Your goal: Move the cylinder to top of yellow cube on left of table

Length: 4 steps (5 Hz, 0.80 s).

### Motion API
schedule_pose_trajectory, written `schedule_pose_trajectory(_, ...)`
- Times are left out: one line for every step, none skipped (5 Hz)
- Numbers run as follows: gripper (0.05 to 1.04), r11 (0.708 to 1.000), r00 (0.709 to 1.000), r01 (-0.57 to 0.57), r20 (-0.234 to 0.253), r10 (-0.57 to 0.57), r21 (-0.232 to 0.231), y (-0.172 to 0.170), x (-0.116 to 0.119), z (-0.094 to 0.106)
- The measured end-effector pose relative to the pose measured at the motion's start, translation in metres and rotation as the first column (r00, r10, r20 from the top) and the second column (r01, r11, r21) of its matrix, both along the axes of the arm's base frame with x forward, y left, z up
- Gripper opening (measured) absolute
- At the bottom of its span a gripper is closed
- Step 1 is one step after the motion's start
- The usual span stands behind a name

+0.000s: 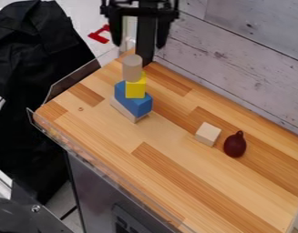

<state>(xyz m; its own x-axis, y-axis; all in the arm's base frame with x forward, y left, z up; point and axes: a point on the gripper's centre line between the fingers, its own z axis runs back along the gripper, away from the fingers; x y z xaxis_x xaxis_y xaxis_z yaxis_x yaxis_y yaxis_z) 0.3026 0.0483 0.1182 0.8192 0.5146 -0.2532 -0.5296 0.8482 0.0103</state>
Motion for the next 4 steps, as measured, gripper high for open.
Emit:
schedule_pose_trajectory(0.999,0.996,0.996,0.091,0.018,-0.092,0.017,-0.025,0.001,0.003)
schedule_pose_trajectory(0.999,0.964,0.965,0.259,0.059,-0.256,-0.063,-0.075,-0.012,-0.013)
schedule_pose_trajectory(0.999,0.931,0.934,0.355,0.090,-0.347,-0.085,-0.108,-0.010,-0.026)
schedule_pose_trajectory(0.999,0.914,0.914,0.400,0.107,-0.392,-0.065,-0.116,-0.014,-0.041)
